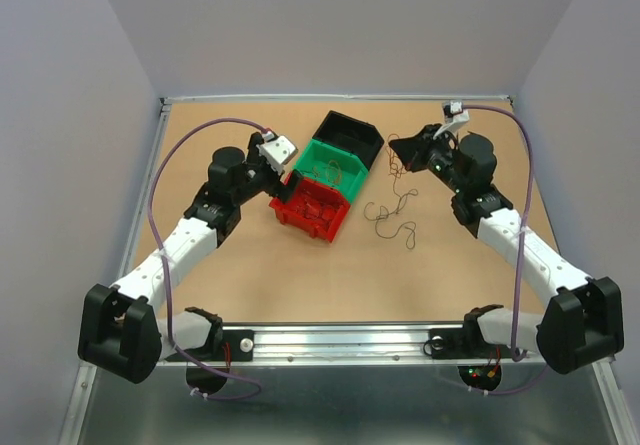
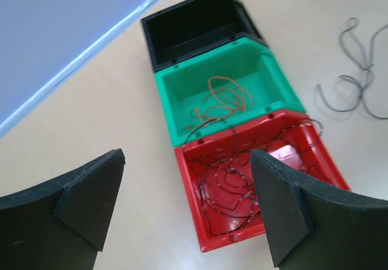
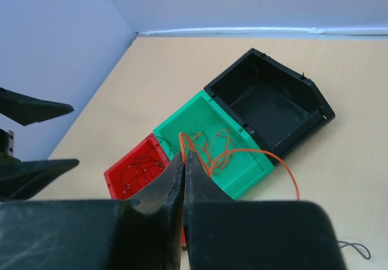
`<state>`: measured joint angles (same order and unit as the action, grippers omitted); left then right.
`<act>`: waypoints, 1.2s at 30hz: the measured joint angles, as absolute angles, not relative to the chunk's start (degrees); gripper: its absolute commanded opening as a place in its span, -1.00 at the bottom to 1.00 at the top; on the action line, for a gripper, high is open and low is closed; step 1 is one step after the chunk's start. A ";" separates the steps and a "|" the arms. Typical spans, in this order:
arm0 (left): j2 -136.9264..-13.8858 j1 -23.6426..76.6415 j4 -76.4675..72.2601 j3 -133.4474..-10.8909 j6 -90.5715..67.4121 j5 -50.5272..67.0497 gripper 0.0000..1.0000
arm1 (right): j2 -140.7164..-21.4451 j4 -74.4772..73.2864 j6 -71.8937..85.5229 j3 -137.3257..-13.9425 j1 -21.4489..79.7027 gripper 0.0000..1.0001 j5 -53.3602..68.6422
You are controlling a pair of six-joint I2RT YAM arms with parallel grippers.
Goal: Untangle the cables
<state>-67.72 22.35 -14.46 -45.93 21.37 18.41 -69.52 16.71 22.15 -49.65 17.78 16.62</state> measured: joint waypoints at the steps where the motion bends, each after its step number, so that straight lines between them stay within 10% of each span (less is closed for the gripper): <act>1: -67.46 22.39 -15.00 -45.71 21.39 20.67 0.93 | -69.25 17.50 22.96 -49.65 17.78 -0.99 16.82; 30: -95.33 46.81 -36.62 -62.41 16.05 26.28 0.76 | -55.66 30.37 40.21 -48.66 17.78 -0.99 16.82; 33: -95.33 47.57 -37.10 -62.41 16.19 25.71 0.49 | -55.27 30.83 40.84 -47.68 17.78 -0.99 16.80; 36: -95.33 48.49 -37.01 -62.59 16.95 25.43 -0.43 | -55.22 31.40 41.63 -46.44 17.78 -0.99 16.82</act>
<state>-95.33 48.49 -37.01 -62.59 16.95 25.43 -55.22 31.40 41.63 -46.44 17.78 16.82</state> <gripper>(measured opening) 0.590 0.023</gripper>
